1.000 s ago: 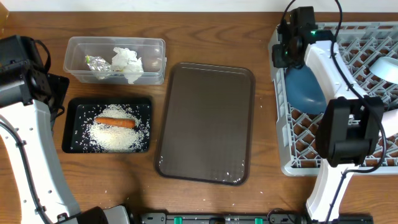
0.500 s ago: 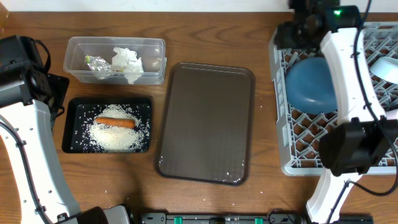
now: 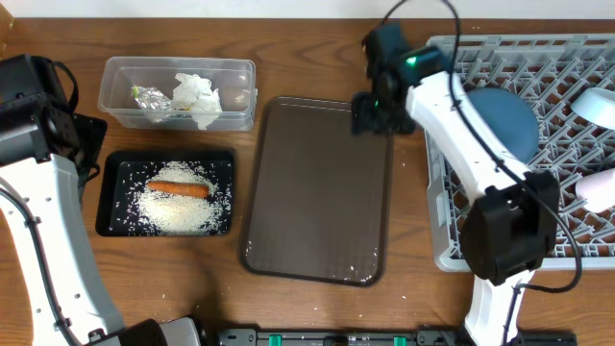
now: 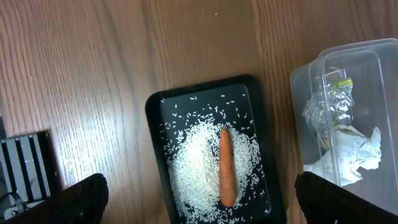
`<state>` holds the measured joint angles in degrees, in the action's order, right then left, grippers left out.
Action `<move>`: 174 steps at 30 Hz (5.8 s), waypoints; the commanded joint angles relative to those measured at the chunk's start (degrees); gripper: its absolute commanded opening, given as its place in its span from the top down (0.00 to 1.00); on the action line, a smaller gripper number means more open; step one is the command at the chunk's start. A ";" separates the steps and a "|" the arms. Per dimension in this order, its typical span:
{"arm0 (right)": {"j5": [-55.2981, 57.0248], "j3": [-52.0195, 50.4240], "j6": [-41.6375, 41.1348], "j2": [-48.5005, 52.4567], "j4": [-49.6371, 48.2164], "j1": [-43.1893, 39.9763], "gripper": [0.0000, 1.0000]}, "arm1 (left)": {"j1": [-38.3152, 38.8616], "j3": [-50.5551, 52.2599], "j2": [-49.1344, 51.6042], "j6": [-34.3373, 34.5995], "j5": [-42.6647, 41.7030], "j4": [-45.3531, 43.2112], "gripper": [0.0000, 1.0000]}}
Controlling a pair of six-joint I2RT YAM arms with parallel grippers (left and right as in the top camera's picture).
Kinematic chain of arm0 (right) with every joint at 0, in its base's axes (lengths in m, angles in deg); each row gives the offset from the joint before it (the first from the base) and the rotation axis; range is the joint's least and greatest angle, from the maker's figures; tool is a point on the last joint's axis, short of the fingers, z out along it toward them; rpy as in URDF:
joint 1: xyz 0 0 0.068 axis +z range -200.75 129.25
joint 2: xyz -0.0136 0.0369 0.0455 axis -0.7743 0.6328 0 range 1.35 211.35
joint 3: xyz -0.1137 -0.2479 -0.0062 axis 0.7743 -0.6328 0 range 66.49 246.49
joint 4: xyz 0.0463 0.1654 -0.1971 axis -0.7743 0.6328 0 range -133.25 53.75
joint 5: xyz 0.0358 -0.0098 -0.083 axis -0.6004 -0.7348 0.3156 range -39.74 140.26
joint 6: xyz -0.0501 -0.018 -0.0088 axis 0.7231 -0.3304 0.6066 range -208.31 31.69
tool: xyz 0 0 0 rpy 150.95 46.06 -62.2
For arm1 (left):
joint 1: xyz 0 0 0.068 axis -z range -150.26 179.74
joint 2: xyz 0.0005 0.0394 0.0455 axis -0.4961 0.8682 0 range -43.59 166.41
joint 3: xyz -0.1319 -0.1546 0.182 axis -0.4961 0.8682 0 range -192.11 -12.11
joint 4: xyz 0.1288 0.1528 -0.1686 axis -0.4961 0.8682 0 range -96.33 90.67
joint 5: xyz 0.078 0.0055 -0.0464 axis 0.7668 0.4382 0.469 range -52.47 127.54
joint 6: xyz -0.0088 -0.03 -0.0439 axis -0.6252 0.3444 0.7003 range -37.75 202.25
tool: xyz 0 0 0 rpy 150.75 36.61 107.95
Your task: Sort waste into correct bins and load items into the dishwasher rack
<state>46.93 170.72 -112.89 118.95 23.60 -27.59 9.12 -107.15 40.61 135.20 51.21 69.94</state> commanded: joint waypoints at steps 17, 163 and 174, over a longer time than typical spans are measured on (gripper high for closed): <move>0.11 -22.47 -7.56 0.26 -11.17 0.92 0.42 | -0.31 0.46 0.02 0.74 0.31 0.20 0.02; -5.46 4.04 -7.54 3.91 -40.19 11.10 0.73 | -0.31 0.46 0.02 0.74 0.31 0.20 0.02; 16.15 4.94 -0.85 -17.00 -5.40 5.84 0.01 | -0.31 0.44 0.02 0.74 0.31 0.20 0.02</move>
<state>53.51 175.20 -116.17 105.81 13.78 -20.05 9.10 -107.15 40.64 135.20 51.18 69.94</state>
